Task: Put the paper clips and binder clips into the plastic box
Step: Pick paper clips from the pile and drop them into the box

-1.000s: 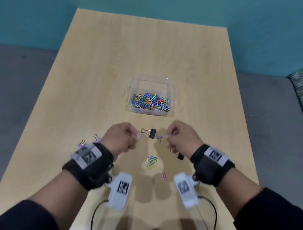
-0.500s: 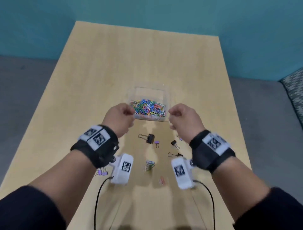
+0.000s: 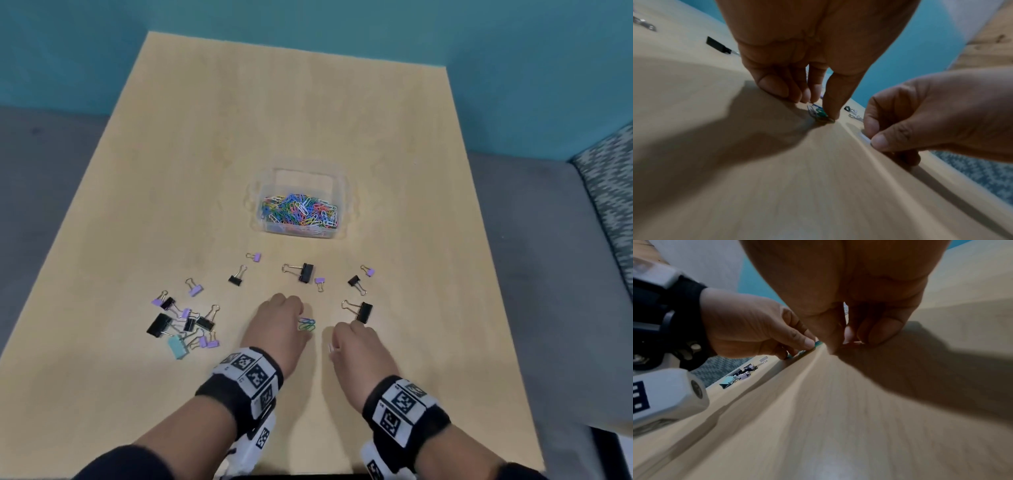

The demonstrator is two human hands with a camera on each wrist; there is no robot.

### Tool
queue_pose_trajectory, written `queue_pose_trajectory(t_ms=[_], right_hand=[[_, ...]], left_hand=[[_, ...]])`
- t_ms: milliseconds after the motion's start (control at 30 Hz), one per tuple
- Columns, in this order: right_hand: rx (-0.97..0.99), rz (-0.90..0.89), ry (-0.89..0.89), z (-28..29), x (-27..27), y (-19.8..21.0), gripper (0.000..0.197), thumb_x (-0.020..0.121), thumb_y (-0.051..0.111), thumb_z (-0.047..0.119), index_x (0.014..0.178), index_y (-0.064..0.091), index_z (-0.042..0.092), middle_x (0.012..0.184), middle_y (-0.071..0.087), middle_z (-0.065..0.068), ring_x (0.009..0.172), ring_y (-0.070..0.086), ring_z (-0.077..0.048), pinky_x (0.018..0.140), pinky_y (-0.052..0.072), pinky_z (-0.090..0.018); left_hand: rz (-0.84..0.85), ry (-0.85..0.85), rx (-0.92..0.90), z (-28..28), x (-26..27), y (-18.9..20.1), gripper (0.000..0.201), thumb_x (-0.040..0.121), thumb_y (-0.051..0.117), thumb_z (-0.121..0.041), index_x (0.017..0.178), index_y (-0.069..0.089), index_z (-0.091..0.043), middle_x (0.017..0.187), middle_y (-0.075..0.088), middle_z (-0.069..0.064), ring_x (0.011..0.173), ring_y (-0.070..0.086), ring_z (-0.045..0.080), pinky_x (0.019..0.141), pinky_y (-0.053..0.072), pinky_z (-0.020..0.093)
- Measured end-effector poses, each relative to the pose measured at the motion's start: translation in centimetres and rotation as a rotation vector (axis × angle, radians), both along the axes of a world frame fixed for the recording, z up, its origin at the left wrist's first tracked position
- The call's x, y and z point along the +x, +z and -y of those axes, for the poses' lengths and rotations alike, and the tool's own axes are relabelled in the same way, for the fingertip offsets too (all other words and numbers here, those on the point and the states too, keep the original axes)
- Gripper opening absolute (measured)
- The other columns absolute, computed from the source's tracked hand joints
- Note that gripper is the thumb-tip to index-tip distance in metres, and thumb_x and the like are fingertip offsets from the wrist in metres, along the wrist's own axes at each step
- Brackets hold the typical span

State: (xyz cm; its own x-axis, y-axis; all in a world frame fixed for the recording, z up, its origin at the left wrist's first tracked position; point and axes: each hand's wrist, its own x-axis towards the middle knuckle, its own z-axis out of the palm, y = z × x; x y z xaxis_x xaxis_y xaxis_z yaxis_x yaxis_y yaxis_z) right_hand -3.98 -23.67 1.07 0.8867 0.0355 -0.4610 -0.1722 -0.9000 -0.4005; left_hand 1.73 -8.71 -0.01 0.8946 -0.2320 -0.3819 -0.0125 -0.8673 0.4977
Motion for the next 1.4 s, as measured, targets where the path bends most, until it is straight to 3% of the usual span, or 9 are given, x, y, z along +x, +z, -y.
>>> queue_pose_trajectory(t_ms=[133, 267, 367, 467, 567, 900, 1133, 1233, 1400], right_hand=[[-0.022, -0.017, -0.008, -0.4, 0.4, 0.1, 0.024, 0.082, 0.040, -0.001, 0.082, 0.034, 0.022, 0.099, 0.046, -0.002, 0.088, 0.033, -0.019, 0.069, 0.027, -0.029], [0.001, -0.066, 0.000, -0.7, 0.9, 0.7, 0.032, 0.073, 0.034, -0.007, 0.087, 0.034, 0.022, 0.102, 0.049, -0.006, 0.098, 0.039, -0.022, 0.071, 0.029, -0.030], [0.012, -0.042, 0.018, -0.5, 0.7, 0.9, 0.029, 0.076, 0.036, -0.006, 0.086, 0.033, 0.022, 0.097, 0.047, -0.003, 0.091, 0.036, -0.021, 0.069, 0.029, -0.030], [0.010, -0.010, -0.025, 0.9, 0.0, 1.1, 0.017, 0.086, 0.044, 0.009, 0.085, 0.033, 0.022, 0.093, 0.038, 0.003, 0.087, 0.036, -0.018, 0.068, 0.031, -0.029], [0.004, -0.023, -0.012, 1.8, -0.8, 0.8, 0.016, 0.091, 0.049, 0.017, 0.086, 0.035, 0.023, 0.095, 0.040, 0.003, 0.088, 0.036, -0.017, 0.071, 0.031, -0.028], [0.000, 0.023, -0.043, 1.0, -1.1, -0.2, 0.017, 0.091, 0.046, 0.013, 0.082, 0.038, 0.024, 0.096, 0.041, 0.004, 0.090, 0.035, -0.018, 0.070, 0.031, -0.029], [-0.056, 0.043, 0.049, 0.5, -1.2, -0.6, 0.023, 0.086, 0.041, 0.002, 0.082, 0.032, 0.023, 0.084, 0.037, 0.005, 0.082, 0.031, -0.020, 0.065, 0.025, -0.029], [-0.022, 0.039, -0.026, 0.3, -0.8, -0.1, 0.021, 0.088, 0.044, 0.005, 0.081, 0.033, 0.021, 0.081, 0.042, 0.004, 0.082, 0.036, -0.021, 0.062, 0.028, -0.032], [-0.003, 0.024, -0.089, 0.4, -1.2, 0.7, 0.014, 0.088, 0.050, 0.020, 0.085, 0.036, 0.022, 0.086, 0.041, 0.005, 0.084, 0.036, -0.019, 0.065, 0.030, -0.032]], left_hand=[[0.011, -0.070, 0.064, 0.5, 0.4, -0.5, 0.008, 0.088, 0.054, -0.016, 0.092, 0.048, -0.018, 0.092, 0.046, -0.001, 0.082, 0.043, 0.018, 0.067, 0.038, 0.029], [0.021, -0.101, 0.114, 0.7, 0.4, -0.6, 0.018, 0.083, 0.047, -0.002, 0.093, 0.050, -0.017, 0.085, 0.041, -0.003, 0.076, 0.041, 0.018, 0.061, 0.032, 0.028], [0.040, -0.107, 0.091, 0.4, 0.1, -0.2, 0.011, 0.087, 0.053, -0.012, 0.098, 0.053, -0.016, 0.090, 0.044, -0.002, 0.081, 0.045, 0.019, 0.064, 0.036, 0.029], [0.014, -0.068, 0.085, -0.6, -0.4, 0.1, 0.017, 0.086, 0.061, -0.024, 0.099, 0.051, -0.018, 0.098, 0.046, 0.000, 0.088, 0.048, 0.020, 0.071, 0.043, 0.031], [0.032, -0.092, 0.087, -1.2, -0.9, -0.2, 0.007, 0.089, 0.056, -0.018, 0.092, 0.049, -0.019, 0.091, 0.044, -0.003, 0.083, 0.044, 0.018, 0.069, 0.041, 0.031], [0.076, -0.170, 0.110, -0.6, -1.2, -0.8, 0.021, 0.082, 0.048, -0.001, 0.077, 0.039, -0.020, 0.084, 0.038, -0.003, 0.077, 0.039, 0.018, 0.062, 0.029, 0.027], [0.091, -0.288, 0.193, -1.0, -2.0, -0.5, 0.022, 0.083, 0.041, 0.001, 0.090, 0.041, -0.019, 0.087, 0.038, -0.001, 0.079, 0.031, 0.018, 0.065, 0.027, 0.028], [0.061, -0.215, 0.130, -1.4, -2.1, -0.5, 0.020, 0.086, 0.042, -0.002, 0.084, 0.037, -0.020, 0.082, 0.041, -0.003, 0.077, 0.039, 0.019, 0.061, 0.031, 0.030], [-0.032, 0.090, -0.085, -2.7, -2.0, -0.3, 0.026, 0.089, 0.041, -0.006, 0.103, 0.055, -0.022, 0.097, 0.055, -0.001, 0.081, 0.057, 0.022, 0.073, 0.049, 0.035]])
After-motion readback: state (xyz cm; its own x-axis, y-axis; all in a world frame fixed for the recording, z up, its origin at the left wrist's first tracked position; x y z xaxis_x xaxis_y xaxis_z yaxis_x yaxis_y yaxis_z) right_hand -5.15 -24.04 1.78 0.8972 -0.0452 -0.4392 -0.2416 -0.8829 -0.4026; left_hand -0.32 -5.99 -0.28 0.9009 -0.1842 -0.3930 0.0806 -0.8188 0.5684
